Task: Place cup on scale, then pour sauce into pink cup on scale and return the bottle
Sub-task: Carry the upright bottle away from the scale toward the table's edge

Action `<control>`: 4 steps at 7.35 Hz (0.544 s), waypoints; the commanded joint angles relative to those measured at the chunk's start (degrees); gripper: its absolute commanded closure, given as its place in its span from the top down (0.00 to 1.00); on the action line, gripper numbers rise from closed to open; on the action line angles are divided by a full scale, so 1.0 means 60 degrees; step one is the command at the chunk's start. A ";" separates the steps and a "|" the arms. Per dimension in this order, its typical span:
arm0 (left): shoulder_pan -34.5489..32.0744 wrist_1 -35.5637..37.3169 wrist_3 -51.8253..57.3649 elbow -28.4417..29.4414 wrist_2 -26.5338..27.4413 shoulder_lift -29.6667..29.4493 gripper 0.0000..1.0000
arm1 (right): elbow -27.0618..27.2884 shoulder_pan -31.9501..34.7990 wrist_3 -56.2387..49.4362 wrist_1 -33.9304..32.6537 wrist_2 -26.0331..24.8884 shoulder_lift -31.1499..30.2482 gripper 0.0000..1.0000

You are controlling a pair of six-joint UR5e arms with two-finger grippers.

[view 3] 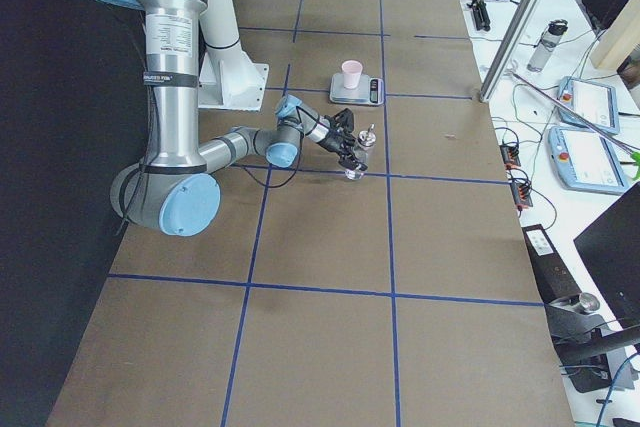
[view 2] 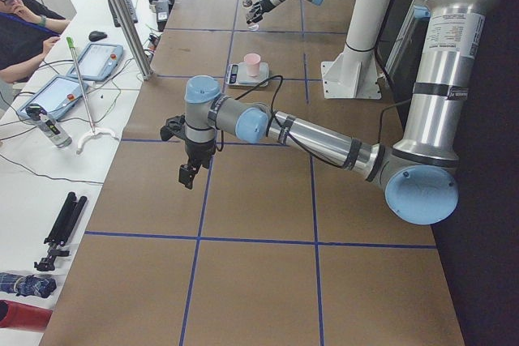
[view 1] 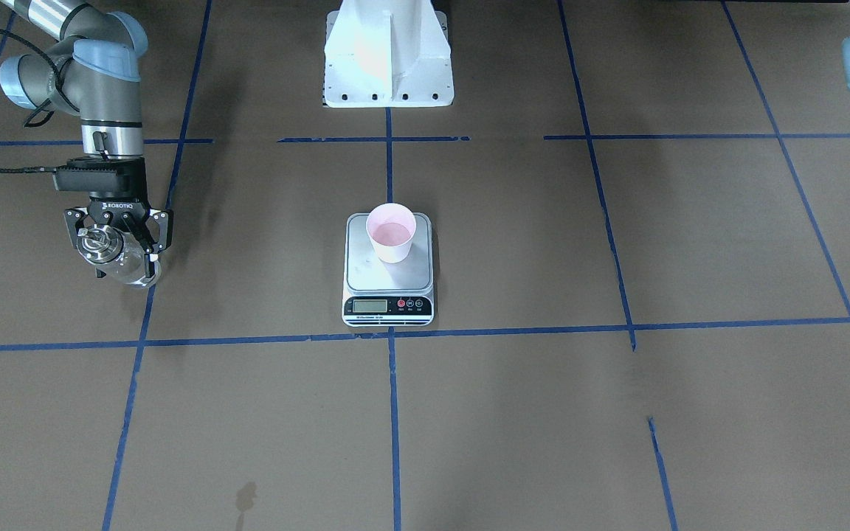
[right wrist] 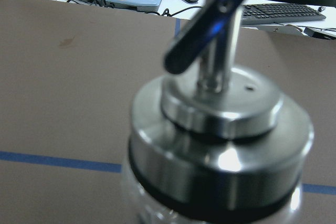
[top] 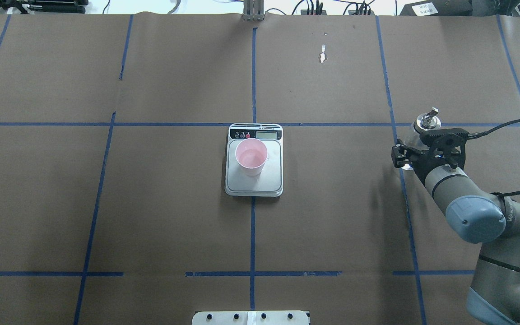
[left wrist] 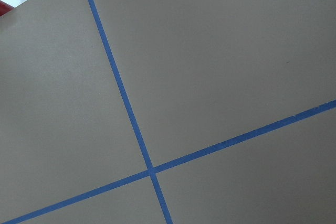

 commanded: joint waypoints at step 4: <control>0.0000 0.0000 0.0001 -0.0001 0.0000 0.0004 1.00 | -0.0023 -0.0139 0.0000 -0.0001 0.0041 0.0007 0.00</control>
